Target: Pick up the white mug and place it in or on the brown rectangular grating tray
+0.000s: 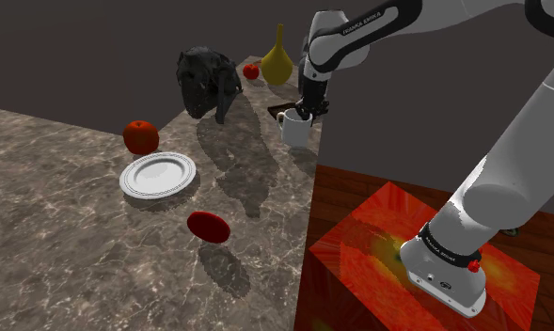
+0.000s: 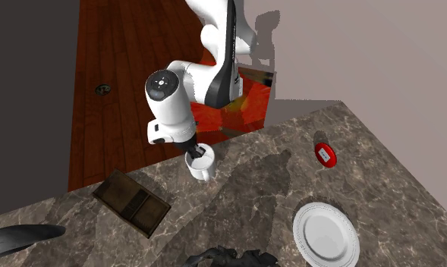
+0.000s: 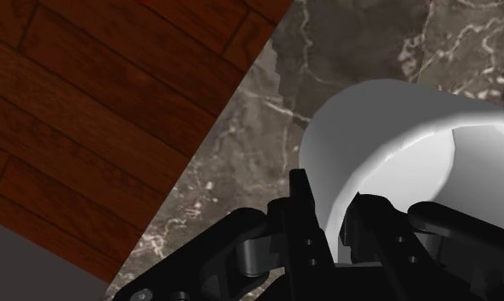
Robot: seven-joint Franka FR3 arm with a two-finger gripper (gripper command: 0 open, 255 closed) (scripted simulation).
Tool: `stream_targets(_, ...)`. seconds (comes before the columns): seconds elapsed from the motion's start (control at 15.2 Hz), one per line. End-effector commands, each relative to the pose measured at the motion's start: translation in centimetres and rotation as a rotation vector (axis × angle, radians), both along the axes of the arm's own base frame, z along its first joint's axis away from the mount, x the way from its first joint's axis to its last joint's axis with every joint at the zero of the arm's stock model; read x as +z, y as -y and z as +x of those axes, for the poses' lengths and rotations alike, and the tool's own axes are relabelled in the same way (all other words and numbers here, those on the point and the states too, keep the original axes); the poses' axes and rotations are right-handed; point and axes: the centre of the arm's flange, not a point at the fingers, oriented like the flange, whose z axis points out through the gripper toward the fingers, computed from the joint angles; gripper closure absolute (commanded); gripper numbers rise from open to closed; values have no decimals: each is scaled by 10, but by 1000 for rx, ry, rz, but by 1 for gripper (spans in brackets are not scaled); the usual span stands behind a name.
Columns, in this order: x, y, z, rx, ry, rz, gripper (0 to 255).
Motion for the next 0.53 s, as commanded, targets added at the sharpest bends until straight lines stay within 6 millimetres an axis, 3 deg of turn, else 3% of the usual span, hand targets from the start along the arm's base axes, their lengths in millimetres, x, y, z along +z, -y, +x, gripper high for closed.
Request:
stream_targets(0.0,11,0,-1,0,0,0,255)
stream_targets(0.46,48,0,-1,0,0,0,255)
